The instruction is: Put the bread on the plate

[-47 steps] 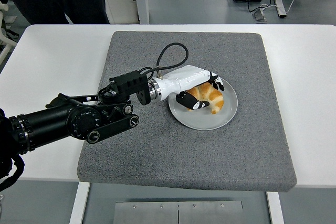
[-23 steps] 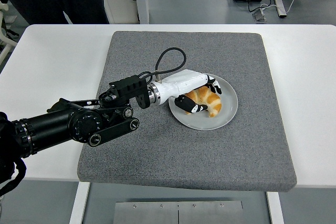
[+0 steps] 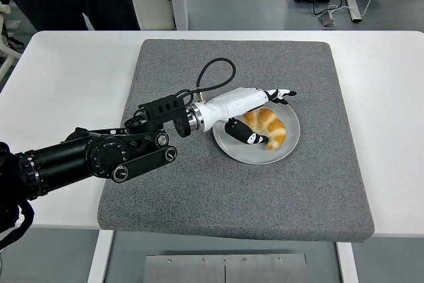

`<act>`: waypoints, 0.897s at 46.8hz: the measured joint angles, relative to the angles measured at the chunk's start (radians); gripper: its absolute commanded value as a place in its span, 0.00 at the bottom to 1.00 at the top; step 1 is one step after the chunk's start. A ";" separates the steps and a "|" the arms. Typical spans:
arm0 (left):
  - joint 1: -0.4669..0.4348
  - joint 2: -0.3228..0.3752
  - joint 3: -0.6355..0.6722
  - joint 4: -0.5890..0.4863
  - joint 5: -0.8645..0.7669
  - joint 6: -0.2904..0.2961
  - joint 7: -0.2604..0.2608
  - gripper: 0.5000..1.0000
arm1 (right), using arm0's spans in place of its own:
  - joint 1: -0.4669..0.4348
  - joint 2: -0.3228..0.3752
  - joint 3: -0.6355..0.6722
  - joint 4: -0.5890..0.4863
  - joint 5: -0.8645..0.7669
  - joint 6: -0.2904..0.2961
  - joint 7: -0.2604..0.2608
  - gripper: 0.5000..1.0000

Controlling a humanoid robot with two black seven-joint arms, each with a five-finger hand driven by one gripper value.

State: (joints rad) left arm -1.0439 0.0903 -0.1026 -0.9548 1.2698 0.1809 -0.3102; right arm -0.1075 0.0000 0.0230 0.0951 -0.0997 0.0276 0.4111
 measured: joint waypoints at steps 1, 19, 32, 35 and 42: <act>0.000 0.001 0.001 -0.001 -0.001 -0.002 -0.001 0.91 | 0.000 0.000 0.000 0.000 0.000 0.000 0.000 1.00; -0.002 0.017 -0.060 -0.006 -0.131 -0.062 -0.004 0.94 | 0.000 0.000 0.000 0.000 0.000 0.000 0.000 1.00; 0.005 0.017 -0.172 -0.006 -0.371 -0.075 -0.005 0.94 | 0.000 0.000 0.000 0.000 0.000 0.000 0.000 1.00; 0.009 0.017 -0.196 -0.006 -0.437 -0.073 -0.006 0.94 | 0.000 0.000 0.000 0.000 0.000 0.000 0.000 1.00; 0.011 0.029 -0.239 -0.005 -0.606 -0.028 -0.005 0.94 | 0.000 0.000 0.000 0.000 0.000 0.000 0.000 1.00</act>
State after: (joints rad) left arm -1.0328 0.1197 -0.3415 -0.9603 0.6639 0.1532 -0.3149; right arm -0.1075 0.0000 0.0230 0.0950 -0.0997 0.0276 0.4111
